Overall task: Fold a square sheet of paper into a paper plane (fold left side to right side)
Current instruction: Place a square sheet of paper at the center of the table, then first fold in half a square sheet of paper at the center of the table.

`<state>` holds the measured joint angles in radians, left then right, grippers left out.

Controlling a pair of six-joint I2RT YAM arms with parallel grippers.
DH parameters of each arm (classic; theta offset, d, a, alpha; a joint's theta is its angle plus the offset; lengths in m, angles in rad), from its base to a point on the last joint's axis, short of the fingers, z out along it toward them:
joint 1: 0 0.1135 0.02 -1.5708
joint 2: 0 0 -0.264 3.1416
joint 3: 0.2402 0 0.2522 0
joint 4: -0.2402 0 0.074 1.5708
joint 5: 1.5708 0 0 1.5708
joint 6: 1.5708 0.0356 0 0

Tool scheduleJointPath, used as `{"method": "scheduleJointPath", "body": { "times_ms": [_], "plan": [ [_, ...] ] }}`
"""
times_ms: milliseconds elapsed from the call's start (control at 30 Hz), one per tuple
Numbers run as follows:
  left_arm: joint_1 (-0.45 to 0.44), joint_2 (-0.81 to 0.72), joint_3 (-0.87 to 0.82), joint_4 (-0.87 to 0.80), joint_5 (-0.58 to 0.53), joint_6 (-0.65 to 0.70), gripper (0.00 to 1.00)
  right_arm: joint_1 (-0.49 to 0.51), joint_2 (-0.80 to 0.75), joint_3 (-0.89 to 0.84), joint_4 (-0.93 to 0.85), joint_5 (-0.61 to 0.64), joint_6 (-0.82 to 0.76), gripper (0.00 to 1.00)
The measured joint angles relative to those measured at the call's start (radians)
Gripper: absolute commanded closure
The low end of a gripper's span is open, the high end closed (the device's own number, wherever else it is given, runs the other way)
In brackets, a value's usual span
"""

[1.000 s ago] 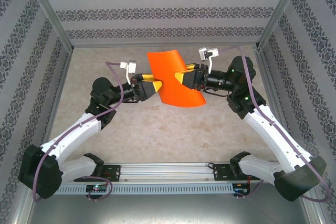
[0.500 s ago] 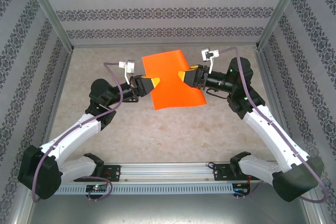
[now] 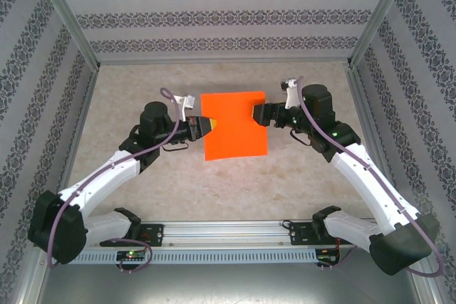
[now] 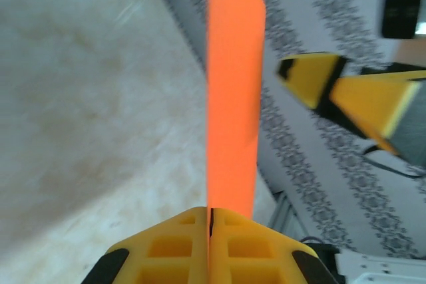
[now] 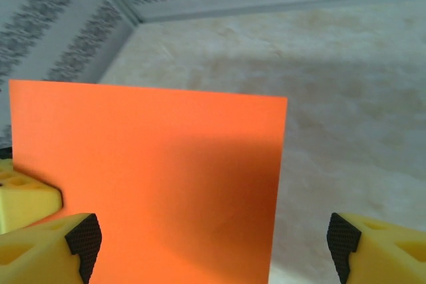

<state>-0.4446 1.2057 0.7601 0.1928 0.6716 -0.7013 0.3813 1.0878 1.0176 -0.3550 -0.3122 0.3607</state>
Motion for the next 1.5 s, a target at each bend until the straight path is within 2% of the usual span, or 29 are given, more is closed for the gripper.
{"method": "scheduleJointPath", "body": {
  "times_ms": [67,200,367,600,800,867,967,1100,1367,1500],
  "plan": [
    [0.009,0.048,-0.013,-0.024,-0.016,0.015,1.00,0.000,0.012,-0.021,-0.008,0.018,0.000,0.19],
    [0.034,0.176,-0.029,-0.076,-0.057,0.058,1.00,0.001,0.074,-0.083,0.012,0.019,0.029,0.46],
    [0.085,0.340,-0.016,-0.162,-0.090,0.143,1.00,0.051,0.238,-0.138,0.077,0.013,0.096,0.69],
    [0.126,0.421,0.024,-0.205,-0.093,0.207,1.00,0.163,0.517,-0.145,0.214,-0.007,0.210,0.90],
    [0.126,0.434,0.046,-0.206,-0.079,0.220,1.00,0.204,0.715,-0.092,0.266,-0.034,0.270,0.96],
    [0.126,0.434,0.047,-0.206,-0.071,0.220,0.95,0.204,0.736,-0.063,0.277,-0.034,0.274,0.96],
    [0.126,0.434,0.047,-0.204,-0.043,0.217,0.84,0.210,0.766,-0.024,0.264,-0.022,0.272,0.96],
    [0.126,0.434,0.046,-0.186,0.001,0.177,0.77,0.232,0.784,0.011,0.232,0.008,0.262,0.96],
    [0.122,0.436,0.047,-0.078,0.086,0.058,0.56,0.237,0.784,0.013,0.231,0.013,0.262,0.95],
    [0.099,0.479,0.074,-0.033,0.109,0.014,0.51,0.236,0.783,-0.002,0.260,0.004,0.266,0.95]
  ]
}}
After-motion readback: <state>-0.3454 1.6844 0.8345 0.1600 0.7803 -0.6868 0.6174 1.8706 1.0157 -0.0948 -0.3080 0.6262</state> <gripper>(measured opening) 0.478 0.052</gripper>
